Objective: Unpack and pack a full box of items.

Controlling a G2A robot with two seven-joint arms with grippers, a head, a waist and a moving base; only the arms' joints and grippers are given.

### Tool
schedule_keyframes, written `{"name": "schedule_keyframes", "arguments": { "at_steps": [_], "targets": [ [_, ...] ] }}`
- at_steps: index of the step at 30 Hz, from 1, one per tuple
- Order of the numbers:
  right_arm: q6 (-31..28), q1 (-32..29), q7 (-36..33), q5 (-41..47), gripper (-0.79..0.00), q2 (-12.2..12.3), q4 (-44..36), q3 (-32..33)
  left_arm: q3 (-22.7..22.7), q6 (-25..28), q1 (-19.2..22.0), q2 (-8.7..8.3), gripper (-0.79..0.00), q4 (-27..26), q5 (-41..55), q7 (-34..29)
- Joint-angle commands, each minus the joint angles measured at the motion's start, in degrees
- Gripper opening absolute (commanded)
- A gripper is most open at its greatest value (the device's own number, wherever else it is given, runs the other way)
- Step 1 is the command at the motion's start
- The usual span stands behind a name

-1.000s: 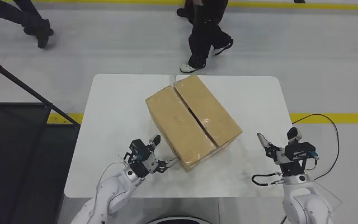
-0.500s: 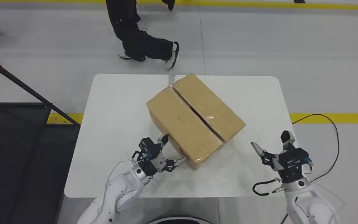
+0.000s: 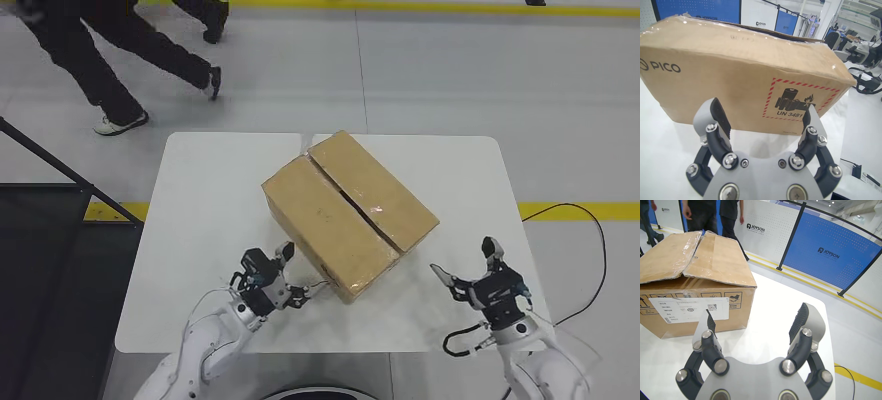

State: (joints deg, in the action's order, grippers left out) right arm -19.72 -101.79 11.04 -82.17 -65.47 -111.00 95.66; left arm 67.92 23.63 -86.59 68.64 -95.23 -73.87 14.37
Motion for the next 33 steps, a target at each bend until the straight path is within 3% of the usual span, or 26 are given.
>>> {"name": "schedule_keyframes", "arguments": {
  "at_steps": [1,15,22,27,33],
  "targets": [
    [0.3,-0.4,0.2,0.2,0.0,0.0,0.0,0.3,-0.9,-1.7,0.5,0.27,0.0,0.3,0.1,0.4],
    [2.5,-2.6,0.8,1.7,0.0,-0.2,0.1,2.6,-7.8,-11.9,5.2,2.75,0.0,2.4,3.6,1.0],
    [2.4,-2.4,0.7,2.5,0.0,-0.2,0.3,3.3,-9.6,-12.8,6.0,3.35,0.0,2.8,2.9,0.8],
    [1.9,-1.3,-0.2,2.8,0.0,-0.2,0.5,2.9,-3.5,-11.4,3.0,2.26,0.0,1.0,3.8,3.2],
    [2.1,0.3,-1.3,3.7,0.0,-0.3,0.6,2.1,10.1,-11.0,-0.2,0.37,0.0,-2.3,5.3,3.2]
  ]
}}
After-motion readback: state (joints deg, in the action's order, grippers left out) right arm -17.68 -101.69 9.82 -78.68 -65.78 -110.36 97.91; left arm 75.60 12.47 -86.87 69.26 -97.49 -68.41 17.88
